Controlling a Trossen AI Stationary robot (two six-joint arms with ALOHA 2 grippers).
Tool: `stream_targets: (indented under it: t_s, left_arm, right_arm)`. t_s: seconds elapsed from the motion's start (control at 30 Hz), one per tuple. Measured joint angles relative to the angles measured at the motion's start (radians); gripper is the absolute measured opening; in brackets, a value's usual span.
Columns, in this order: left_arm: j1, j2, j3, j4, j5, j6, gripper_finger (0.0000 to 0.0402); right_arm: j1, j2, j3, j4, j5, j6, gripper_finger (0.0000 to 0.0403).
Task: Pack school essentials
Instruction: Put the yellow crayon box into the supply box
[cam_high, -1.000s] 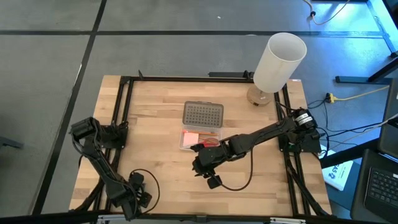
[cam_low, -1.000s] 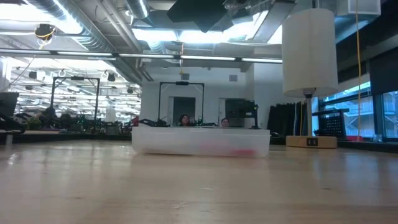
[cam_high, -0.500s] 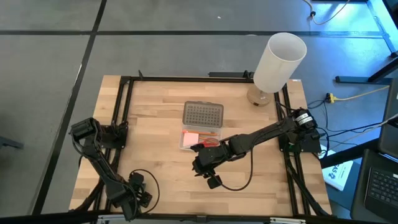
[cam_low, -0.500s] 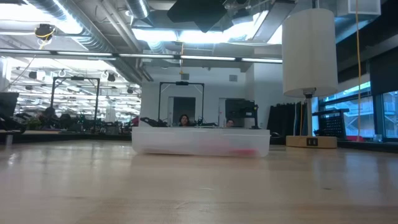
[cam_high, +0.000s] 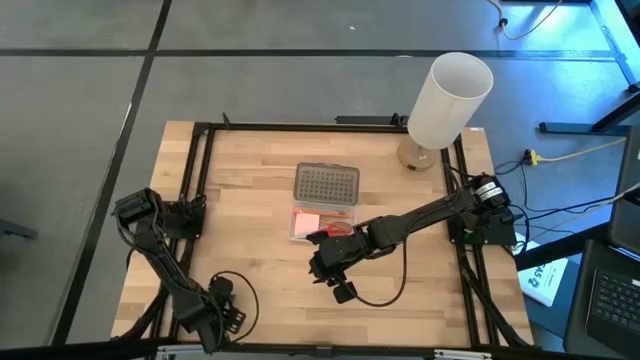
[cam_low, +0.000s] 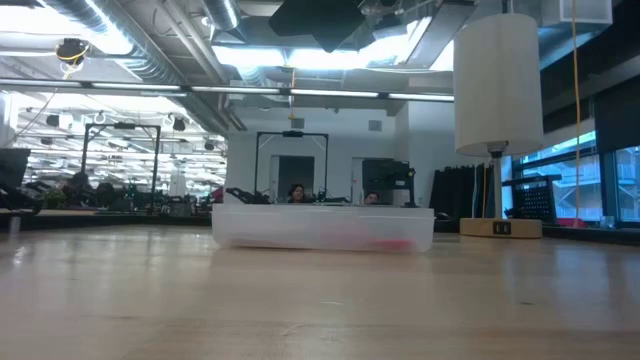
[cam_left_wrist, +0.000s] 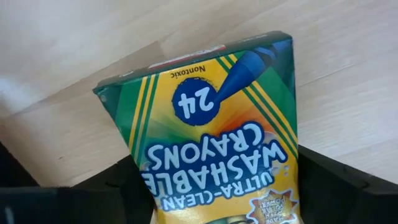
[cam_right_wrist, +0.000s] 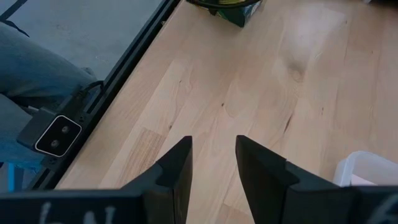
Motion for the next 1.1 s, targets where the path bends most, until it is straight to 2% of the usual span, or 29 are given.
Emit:
stream_targets:
  t_s: [0.1, 0.37, 0.53, 0.73, 0.87, 1.1]
  left_arm:
    - [0.011, -0.009, -0.003, 0.002, -0.004, 0.033, 0.0286]
    - [0.057, -0.098, -0.005, 0.001, -0.100, 0.169, 0.0283]
    - [0.124, -0.179, -0.003, -0.021, -0.138, 0.381, 0.0283]
    - [0.247, -0.263, -0.003, -0.044, -0.166, 0.712, 0.0283]
    - [0.351, -0.319, -0.003, -0.043, -0.164, 0.962, 0.0283]
    - [0.539, -0.367, -0.002, -0.039, -0.210, 1.441, 0.0282]
  right_arm:
    - [0.000, 0.000, 0.000, 0.000, 0.000, 0.000, 0.0126]
    - [0.000, 0.000, 0.000, 0.000, 0.000, 0.000, 0.0126]
    - [0.000, 0.000, 0.000, 0.002, 0.000, -0.005, 0.0126]
    - [-0.011, -0.006, -0.001, -0.025, 0.008, 0.027, 0.0126]
    - [-0.012, -0.042, -0.001, -0.056, 0.122, 0.041, 0.0126]
    - [0.014, -0.141, -0.001, -0.199, 0.445, 0.160, 0.0126]
